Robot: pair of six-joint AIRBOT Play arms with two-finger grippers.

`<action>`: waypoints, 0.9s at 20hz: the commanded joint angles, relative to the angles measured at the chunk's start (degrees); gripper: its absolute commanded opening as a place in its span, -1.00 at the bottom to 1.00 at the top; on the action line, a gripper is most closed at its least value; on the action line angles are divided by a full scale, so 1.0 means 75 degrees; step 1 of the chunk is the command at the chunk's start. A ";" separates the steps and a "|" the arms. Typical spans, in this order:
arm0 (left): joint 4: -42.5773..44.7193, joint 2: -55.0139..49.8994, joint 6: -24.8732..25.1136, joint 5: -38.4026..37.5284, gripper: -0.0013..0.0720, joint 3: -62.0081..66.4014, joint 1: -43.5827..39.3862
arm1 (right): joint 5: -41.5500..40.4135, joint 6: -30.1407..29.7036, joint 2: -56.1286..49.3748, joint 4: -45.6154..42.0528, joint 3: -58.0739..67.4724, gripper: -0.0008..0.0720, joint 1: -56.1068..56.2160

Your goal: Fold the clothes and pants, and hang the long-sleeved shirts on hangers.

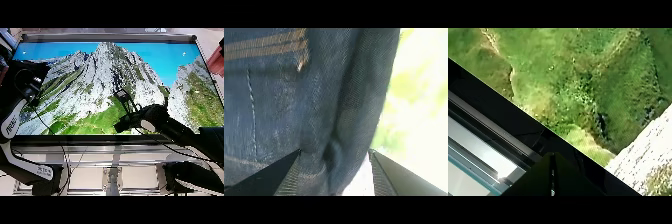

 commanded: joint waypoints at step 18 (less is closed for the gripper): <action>0.0175 0.0052 0.0221 -0.0393 0.34 0.0385 0.0478 | -0.0015 0.0003 0.0006 -0.0012 0.0003 -0.94 0.0000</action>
